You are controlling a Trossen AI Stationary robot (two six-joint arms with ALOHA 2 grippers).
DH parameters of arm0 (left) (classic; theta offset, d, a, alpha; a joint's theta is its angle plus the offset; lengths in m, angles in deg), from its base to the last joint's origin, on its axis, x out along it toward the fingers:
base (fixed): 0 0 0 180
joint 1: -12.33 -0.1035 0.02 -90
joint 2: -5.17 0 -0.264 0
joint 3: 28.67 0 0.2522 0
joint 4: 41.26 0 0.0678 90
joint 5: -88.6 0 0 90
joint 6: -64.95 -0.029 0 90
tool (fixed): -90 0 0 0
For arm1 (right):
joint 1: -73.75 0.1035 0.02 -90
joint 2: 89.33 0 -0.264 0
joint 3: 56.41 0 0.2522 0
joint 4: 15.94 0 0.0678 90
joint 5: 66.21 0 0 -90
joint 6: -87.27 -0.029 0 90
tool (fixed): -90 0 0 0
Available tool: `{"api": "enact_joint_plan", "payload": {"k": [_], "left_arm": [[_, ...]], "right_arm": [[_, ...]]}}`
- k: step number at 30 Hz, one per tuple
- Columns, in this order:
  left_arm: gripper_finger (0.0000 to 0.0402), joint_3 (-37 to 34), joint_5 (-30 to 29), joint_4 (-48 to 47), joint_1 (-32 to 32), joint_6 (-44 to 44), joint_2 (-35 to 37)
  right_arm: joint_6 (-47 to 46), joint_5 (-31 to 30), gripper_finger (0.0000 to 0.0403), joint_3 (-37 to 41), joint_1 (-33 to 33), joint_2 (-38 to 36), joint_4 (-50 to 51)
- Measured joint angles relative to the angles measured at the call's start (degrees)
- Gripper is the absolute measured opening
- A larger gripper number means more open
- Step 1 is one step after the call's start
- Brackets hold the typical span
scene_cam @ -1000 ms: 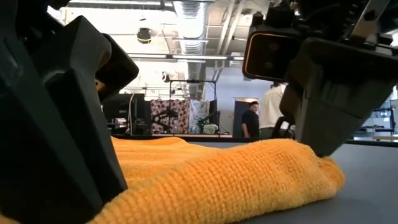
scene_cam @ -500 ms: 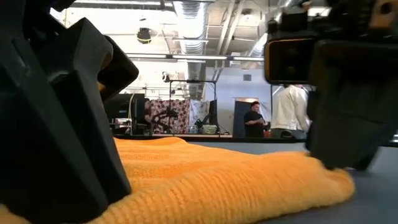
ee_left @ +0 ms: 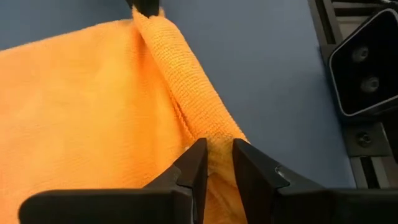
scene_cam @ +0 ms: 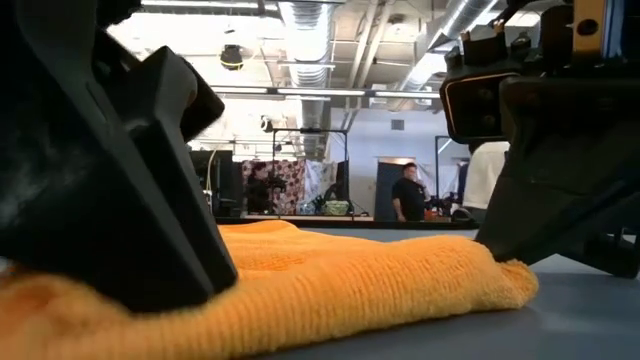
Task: Roll towel into tight, uniform cylinder
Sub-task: Roll the orange microfiber towel
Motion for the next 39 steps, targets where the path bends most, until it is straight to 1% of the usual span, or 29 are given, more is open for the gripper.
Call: {"api": "enact_joint_plan", "payload": {"k": [2, 7, 11, 16, 19, 21, 24, 27, 30, 32, 35, 39], "left_arm": [[0.0075, -0.1, -1.3, -1.5, 0.3, -0.2, 1.3], [0.0078, 0.0, -9.2, -2.5, 2.3, -2.6, 4.6], [0.0078, 0.0, -11.6, -2.0, 4.2, -5.1, 4.6], [0.0078, 0.0, -11.5, -1.8, 6.4, -9.7, 4.6], [0.0078, 0.0, -10.8, -1.4, 6.5, -9.8, 4.4], [0.0076, 0.0, -10.0, 0.8, 5.7, -9.9, 3.3], [0.0065, 0.0, -7.4, 4.8, 4.6, -12.8, 1.0], [0.0045, 0.0, -7.7, 5.0, 4.1, -13.7, 0.6], [0.0020, 0.0, -8.2, 3.1, 3.7, -13.0, 0.9], [0.0006, 0.0, -7.4, 1.9, 3.4, -11.4, 0.9], [0.0003, 0.0, -6.0, -0.1, 2.9, -8.7, 0.9], [0.0000, 0.0, -6.3, -3.1, 2.6, -5.7, 0.9]], "right_arm": [[0.0, 0.0, 0.0024, 0.0, -0.1, 0.0, 0.0], [0.0, 0.0, 0.0024, 0.0, -0.3, 0.0, 0.1], [0.0, 0.0, 0.0024, 0.0, -0.7, 0.0, 0.2], [0.5, 0.1, 0.0024, 0.0, -1.6, 0.0, 0.1], [0.7, 0.2, 0.0024, 0.0, -1.8, 0.0, 0.2], [1.0, 0.2, 0.0024, 0.0, -1.9, 0.0, 0.1], [1.2, 0.2, 0.0024, 0.1, -1.9, 0.0, 0.0], [1.6, 0.2, 0.0024, 0.1, -1.9, 0.0, -0.2], [1.7, 0.2, 0.0024, 0.1, -1.9, 0.0, -0.2], [1.7, 0.2, 0.0024, 0.1, -1.9, 0.0, -0.3], [1.7, 0.2, 0.0024, 0.1, -1.9, 0.0, -0.3], [1.7, 0.2, 0.0024, 0.1, -1.9, 0.0, -0.3]]}}
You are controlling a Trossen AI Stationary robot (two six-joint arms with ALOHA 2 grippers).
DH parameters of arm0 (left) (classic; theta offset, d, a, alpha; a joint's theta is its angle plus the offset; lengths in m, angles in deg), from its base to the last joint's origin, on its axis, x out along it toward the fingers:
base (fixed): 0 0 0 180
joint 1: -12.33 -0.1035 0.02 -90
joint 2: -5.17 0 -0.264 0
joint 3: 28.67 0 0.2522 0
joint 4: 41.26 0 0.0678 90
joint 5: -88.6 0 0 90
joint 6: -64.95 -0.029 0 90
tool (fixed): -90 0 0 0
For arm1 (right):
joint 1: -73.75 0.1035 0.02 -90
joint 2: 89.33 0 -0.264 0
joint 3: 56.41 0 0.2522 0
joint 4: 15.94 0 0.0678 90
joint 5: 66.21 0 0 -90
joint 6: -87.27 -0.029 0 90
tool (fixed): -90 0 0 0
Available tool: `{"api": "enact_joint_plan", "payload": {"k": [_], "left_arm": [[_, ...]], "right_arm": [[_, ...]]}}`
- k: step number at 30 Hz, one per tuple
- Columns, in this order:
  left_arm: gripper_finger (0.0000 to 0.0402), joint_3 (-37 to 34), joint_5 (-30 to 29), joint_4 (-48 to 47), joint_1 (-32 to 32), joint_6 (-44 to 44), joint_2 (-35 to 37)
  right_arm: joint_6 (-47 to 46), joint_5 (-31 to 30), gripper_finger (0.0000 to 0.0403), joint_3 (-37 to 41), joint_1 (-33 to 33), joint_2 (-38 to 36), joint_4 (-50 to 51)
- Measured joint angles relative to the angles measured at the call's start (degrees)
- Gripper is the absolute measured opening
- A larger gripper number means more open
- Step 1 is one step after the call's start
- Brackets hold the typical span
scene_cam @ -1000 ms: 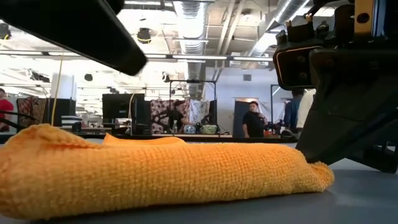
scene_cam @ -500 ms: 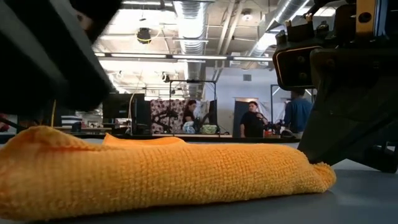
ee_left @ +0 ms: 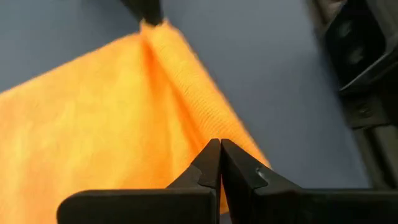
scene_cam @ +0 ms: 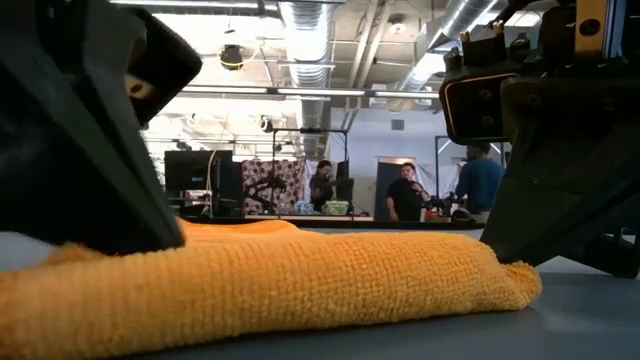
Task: Roll towel into tight, uniform cylinder
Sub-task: Roll the orange microfiber towel
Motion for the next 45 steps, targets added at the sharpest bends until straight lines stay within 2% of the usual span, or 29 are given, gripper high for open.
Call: {"api": "enact_joint_plan", "payload": {"k": [12, 21, 27, 35, 45], "left_arm": [[0.0000, 0.0, 1.6, -1.6, 0.0, 2.1, -0.1], [0.0000, 0.0, 3.2, -1.7, -0.8, 2.3, -0.1], [0.0000, 0.0, 3.1, -3.0, -1.0, 3.6, -0.1], [0.0000, 0.0, 2.9, -3.2, -1.2, 4.6, -0.1], [0.0000, -2.6, 2.3, -0.9, -1.7, 7.4, 0.0]], "right_arm": [[1.9, 0.4, 0.0029, 0.0, -0.1, 0.0, 0.0], [-0.1, 0.1, 0.0071, 0.0, -0.1, 0.0, 0.0], [4.3, 0.3, 0.0093, 0.1, 0.0, -1.7, 0.5], [4.4, -2.8, 0.0096, 0.1, -0.1, -4.9, 10.3], [6.6, -3.3, 0.0120, 0.0, -0.1, -5.0, 10.8]]}}
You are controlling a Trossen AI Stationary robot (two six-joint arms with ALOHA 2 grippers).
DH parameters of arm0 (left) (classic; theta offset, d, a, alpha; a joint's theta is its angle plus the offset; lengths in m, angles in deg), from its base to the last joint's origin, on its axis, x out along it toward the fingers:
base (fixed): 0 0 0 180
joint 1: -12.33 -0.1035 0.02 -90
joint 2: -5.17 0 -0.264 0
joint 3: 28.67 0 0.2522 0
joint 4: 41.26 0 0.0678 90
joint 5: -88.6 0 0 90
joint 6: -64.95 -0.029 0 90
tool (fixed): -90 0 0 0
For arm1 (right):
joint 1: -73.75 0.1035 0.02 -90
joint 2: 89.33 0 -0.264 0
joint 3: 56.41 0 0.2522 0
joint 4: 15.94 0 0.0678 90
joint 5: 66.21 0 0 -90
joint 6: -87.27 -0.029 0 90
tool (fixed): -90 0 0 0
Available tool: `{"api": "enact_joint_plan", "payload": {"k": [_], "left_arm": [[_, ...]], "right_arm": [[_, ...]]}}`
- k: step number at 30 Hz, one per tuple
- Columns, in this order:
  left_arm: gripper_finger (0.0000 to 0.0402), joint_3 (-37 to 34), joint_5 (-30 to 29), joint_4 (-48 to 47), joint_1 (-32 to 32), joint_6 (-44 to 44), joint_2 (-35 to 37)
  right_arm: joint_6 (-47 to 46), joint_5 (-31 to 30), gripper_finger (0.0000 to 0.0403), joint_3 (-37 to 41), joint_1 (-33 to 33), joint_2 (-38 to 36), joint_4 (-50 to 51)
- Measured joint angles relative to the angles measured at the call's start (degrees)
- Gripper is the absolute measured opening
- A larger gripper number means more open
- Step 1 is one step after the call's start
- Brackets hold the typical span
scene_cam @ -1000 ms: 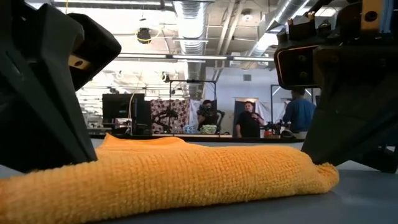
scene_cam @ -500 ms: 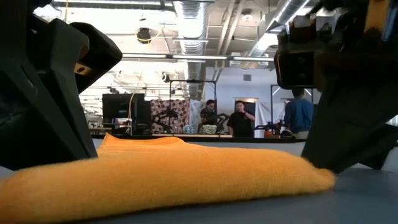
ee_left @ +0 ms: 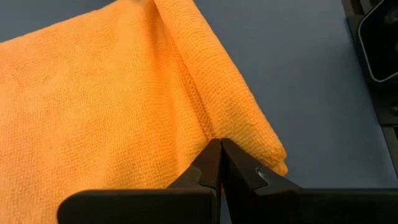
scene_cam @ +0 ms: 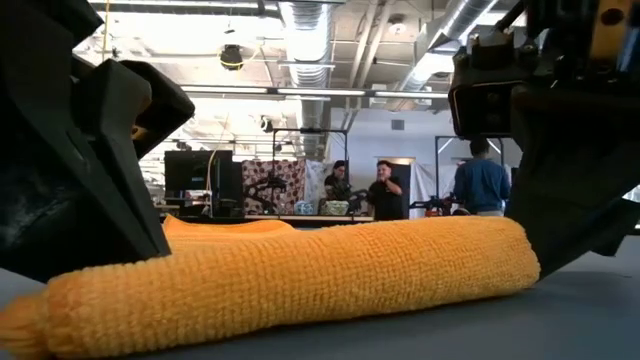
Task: Roll towel into tight, uniform cylinder
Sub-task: Roll the orange microfiber towel
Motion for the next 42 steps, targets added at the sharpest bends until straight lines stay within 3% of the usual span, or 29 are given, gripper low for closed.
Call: {"api": "enact_joint_plan", "payload": {"k": [4, 8, 12, 15, 20, 23, 29, 42], "left_arm": [[0.0000, 0.0, 0.0, -0.1, 0.0, 0.4, 0.0], [0.0000, 0.0, 0.3, -0.2, 0.0, 0.5, 0.0], [0.0000, 0.0, 0.4, -0.2, 0.0, 0.6, 0.0], [0.0000, 0.0, 0.4, -0.2, 0.0, 0.7, 0.0], [0.0000, 0.0, 0.7, 0.0, -0.1, 1.6, 0.0], [0.0000, -0.1, 0.7, 0.5, -0.2, 1.9, 0.0], [0.0000, -0.1, 2.1, 0.7, -0.5, 2.0, 0.0], [0.0000, -0.1, 3.5, 0.9, -0.9, 2.1, 0.0]], "right_arm": [[6.8, -1.2, 0.0125, 0.2, 0.9, -2.3, 3.2], [16.1, -10.7, 0.0124, 0.6, 5.1, -6.9, 8.4], [35.7, -19.6, 0.0124, 0.2, 11.2, -8.2, 4.2], [55.5, -20.0, 0.0124, 0.2, 14.3, -4.8, -3.2], [72.6, -24.3, 0.0124, -2.8, 15.0, 0.9, -6.4], [77.6, -28.7, 0.0124, -5.3, 15.0, 2.9, -3.9], [85.5, -29.2, 0.0124, -10.2, 15.0, 5.8, 3.3], [88.1, -30.0, 0.0124, -13.4, 13.8, 8.5, 7.3]]}}
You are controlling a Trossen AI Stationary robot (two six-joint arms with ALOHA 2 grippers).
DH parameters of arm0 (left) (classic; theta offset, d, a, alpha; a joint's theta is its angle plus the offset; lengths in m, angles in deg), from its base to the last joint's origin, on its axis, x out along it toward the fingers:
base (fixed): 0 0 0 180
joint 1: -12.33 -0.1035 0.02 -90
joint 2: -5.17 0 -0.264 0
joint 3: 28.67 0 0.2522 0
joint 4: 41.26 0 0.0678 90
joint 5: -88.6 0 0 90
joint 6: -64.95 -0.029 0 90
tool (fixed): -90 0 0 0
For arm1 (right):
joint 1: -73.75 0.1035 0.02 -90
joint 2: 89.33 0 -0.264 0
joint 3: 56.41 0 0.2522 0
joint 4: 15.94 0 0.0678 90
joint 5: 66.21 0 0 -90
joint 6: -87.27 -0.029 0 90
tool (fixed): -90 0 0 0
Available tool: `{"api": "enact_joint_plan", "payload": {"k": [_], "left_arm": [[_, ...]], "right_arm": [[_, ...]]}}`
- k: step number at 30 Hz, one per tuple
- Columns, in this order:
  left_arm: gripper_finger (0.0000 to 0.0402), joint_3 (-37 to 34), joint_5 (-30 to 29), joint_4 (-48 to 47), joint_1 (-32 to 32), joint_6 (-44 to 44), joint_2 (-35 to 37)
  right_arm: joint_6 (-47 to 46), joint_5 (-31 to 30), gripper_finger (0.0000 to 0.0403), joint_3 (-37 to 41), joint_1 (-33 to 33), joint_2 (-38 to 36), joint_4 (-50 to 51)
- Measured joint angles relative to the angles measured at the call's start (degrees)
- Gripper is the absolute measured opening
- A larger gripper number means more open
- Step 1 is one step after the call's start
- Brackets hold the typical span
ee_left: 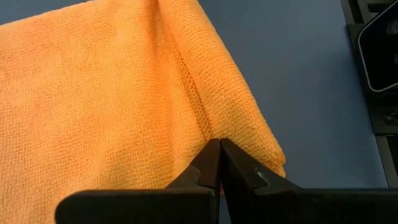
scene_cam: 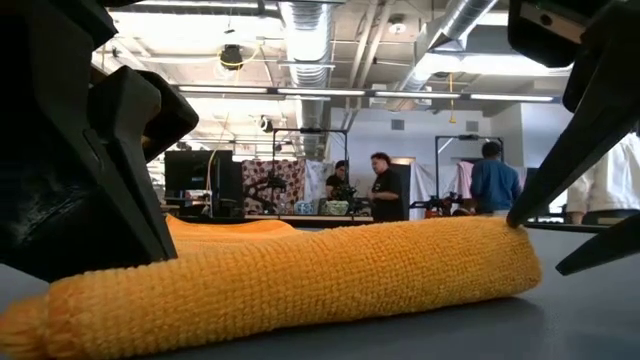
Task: Roll towel into tight, uniform cylinder
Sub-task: Roll the orange microfiber towel
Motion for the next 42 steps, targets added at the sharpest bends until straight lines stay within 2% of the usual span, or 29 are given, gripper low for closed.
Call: {"api": "enact_joint_plan", "payload": {"k": [10, 18, 21, 26, 29, 33, 42], "left_arm": [[0.0000, 0.0, 0.3, 0.0, 0.0, -0.6, 0.0], [0.0000, 0.0, 0.4, 0.3, 0.0, -0.9, 0.0], [0.0000, 0.0, 0.3, 0.4, 0.0, -1.5, 0.3], [0.0000, -0.1, 0.1, 0.0, 0.0, -1.5, 1.2], [0.0000, -0.1, -0.8, -0.7, 0.2, -1.7, 1.7], [0.0000, -0.2, -1.8, -0.6, 0.5, -1.7, 1.7], [0.0000, -0.1, -6.5, -0.3, 0.5, -4.1, 3.7]], "right_arm": [[-2.7, 1.1, 0.0124, 0.0, -3.2, 0.0, 1.0], [-7.7, 7.8, 0.0118, 0.0, -5.3, 0.0, 2.8], [-10.9, 8.9, 0.0096, 0.0, -6.2, 0.0, 3.2], [-12.4, 11.4, 0.0020, 0.0, -6.8, 0.0, 3.3], [-15.1, 12.4, 0.0015, 0.0, -6.8, 0.0, 3.5], [-21.7, 18.1, 0.0015, 0.0, -7.4, -1.8, 5.3], [-35.2, 37.9, 0.0011, 0.1, -11.7, -5.0, 8.1]]}}
